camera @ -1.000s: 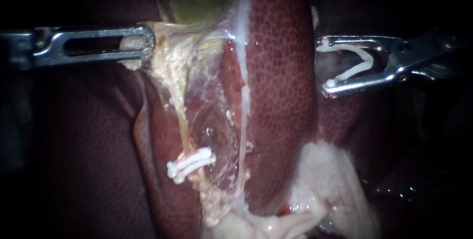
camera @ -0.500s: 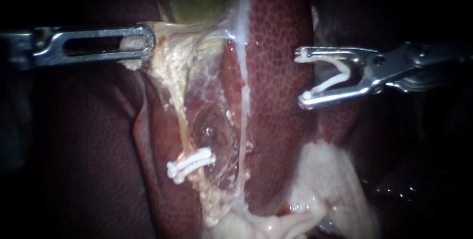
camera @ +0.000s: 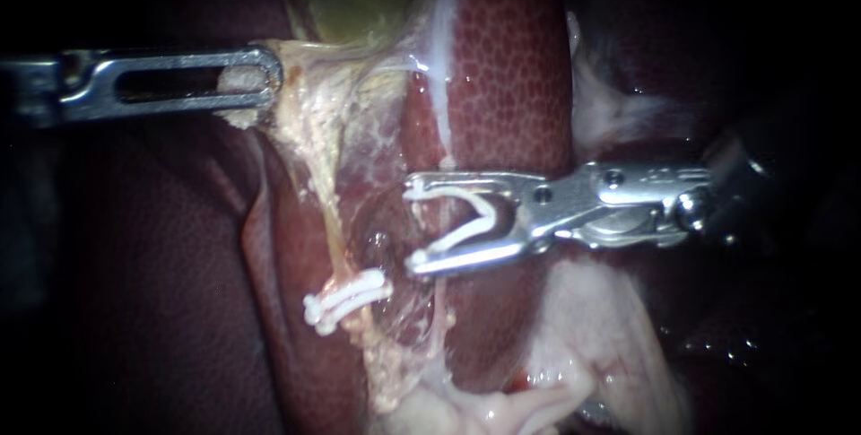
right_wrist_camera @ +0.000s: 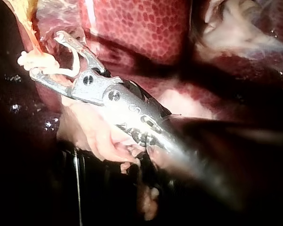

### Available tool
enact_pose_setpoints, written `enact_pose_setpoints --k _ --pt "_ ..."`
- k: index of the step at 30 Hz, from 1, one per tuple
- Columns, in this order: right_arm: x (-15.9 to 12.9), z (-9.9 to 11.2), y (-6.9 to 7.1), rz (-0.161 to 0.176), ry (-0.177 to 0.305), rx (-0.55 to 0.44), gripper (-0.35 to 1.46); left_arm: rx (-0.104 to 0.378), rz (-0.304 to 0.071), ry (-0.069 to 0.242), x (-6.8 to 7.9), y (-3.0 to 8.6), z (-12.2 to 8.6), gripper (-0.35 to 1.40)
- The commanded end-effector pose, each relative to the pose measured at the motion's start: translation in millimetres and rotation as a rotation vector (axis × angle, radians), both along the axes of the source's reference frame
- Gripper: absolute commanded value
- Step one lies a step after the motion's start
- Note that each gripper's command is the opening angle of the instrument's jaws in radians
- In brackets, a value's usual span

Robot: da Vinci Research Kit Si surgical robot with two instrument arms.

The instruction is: Clipping third clip left tube

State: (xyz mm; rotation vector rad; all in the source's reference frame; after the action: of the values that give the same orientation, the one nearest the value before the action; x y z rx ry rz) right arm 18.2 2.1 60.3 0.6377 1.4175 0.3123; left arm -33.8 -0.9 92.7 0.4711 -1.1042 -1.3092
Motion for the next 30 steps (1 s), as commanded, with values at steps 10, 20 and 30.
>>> enact_pose_setpoints --k 10,20,30 --pt "2.7 1.2 -1.0 0.000 0.019 0.018 0.60 0.000 -0.001 0.001 -0.1 -0.1 -0.1 -0.16" --pt "5.4 2.0 -1.6 -0.009 0.026 0.035 0.60 0.000 -0.002 0.002 -0.1 -0.1 -0.2 -0.16" --pt "7.3 2.7 -2.1 -0.026 0.037 0.051 0.60 0.000 -0.002 0.002 -0.2 -0.2 -0.3 -0.16"
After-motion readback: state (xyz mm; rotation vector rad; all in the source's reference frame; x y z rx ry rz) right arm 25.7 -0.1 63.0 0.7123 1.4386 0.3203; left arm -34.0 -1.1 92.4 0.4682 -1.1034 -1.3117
